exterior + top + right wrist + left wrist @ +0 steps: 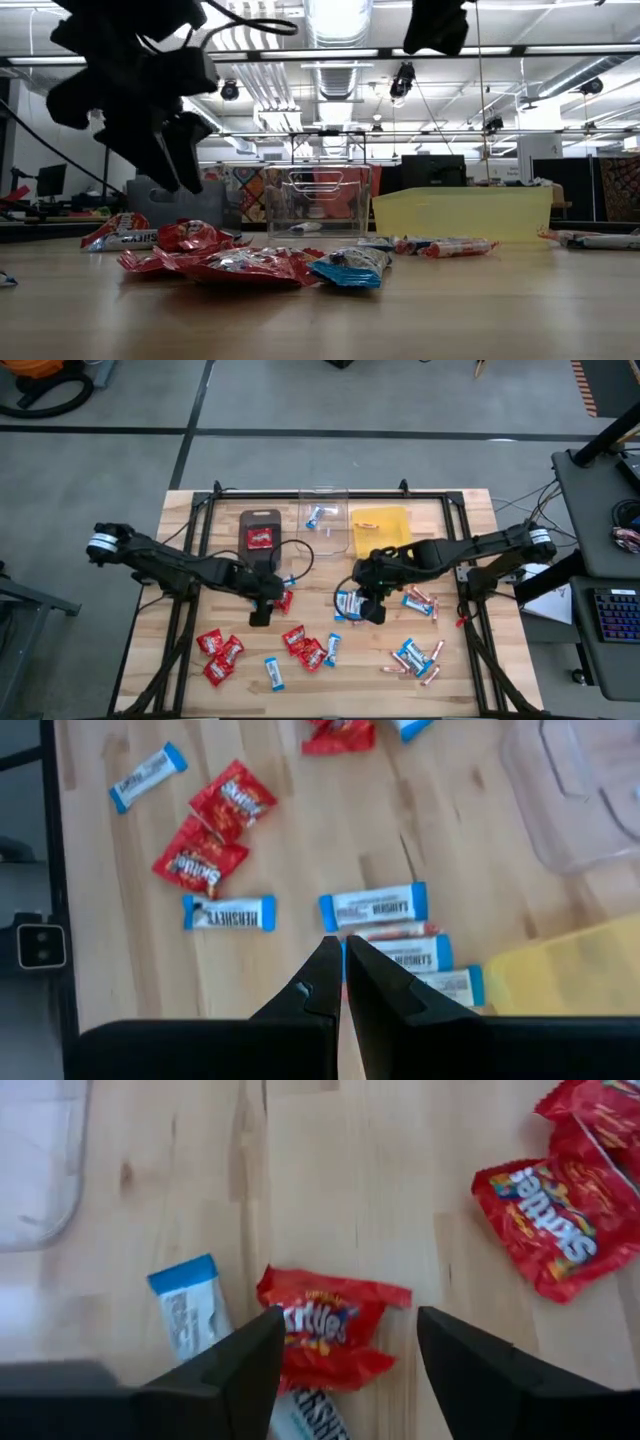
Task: Sort candy
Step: Put the red candy into the black bin
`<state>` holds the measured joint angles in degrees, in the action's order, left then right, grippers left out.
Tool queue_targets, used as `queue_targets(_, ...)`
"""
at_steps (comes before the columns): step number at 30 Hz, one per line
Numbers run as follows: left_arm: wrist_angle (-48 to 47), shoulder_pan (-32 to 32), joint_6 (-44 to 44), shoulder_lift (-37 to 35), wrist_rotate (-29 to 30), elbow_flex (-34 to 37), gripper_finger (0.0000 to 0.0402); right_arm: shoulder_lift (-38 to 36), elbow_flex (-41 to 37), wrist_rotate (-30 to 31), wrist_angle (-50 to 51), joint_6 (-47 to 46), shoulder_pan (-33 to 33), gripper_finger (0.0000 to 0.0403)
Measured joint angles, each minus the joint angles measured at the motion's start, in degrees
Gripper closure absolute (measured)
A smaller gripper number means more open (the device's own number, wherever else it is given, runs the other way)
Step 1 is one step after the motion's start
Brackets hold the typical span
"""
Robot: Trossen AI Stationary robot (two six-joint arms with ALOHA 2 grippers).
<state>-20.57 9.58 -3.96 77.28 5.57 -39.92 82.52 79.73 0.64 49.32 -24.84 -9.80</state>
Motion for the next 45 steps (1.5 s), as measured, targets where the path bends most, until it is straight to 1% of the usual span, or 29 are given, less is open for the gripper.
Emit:
queue_targets(3, 0.82, -0.09, -0.23, 2.83, 0.37, 0.00, 0.0202, 0.00, -0.83, 0.92, -0.01, -1.18, -0.82, 0.0390)
queue_targets(8, 1.33, -0.10, -1.32, 6.74, 3.38, -0.07, 0.0219, 0.04, -1.64, 0.98, -0.07, -1.55, -1.36, 0.0390)
queue_targets(16, 2.02, -0.13, -2.13, 10.41, 4.51, -0.07, 0.0253, 0.04, -2.43, 1.05, -0.36, -1.58, -1.34, 0.0390)
queue_targets(20, 2.03, -0.13, -2.13, 10.92, 4.51, -0.11, 0.0292, 0.04, -3.19, 1.06, -0.37, -1.58, -1.34, 0.0390)
queue_targets(26, 1.66, -0.13, -2.14, 10.29, 4.53, -0.11, 0.0378, 0.09, -4.31, 1.06, -0.59, -1.58, -1.34, 0.0390)
queue_targets(28, 1.54, -0.13, -2.17, 10.01, 4.43, -0.18, 0.0395, 0.09, -4.40, 1.06, -0.74, -1.58, -1.34, 0.0390)
queue_targets(33, 1.46, -0.13, -2.15, 9.88, 3.86, -0.47, 0.0397, 0.09, -4.41, 1.05, -0.79, -1.58, -1.34, 0.0390)
queue_targets(38, 1.41, -0.13, -1.75, 8.33, -0.94, -0.50, 0.0401, 0.09, -4.42, 1.03, -0.77, -1.60, -1.34, 0.0390)
queue_targets(41, 1.29, -0.13, -1.53, 6.11, -2.18, -0.50, 0.0401, 0.09, -4.42, 1.03, -0.79, -1.60, -1.34, 0.0390)
queue_targets(45, 1.08, -0.13, -0.69, 1.09, -3.57, -0.50, 0.0401, 0.09, -4.42, 1.03, -0.77, -1.65, -1.34, 0.0390)
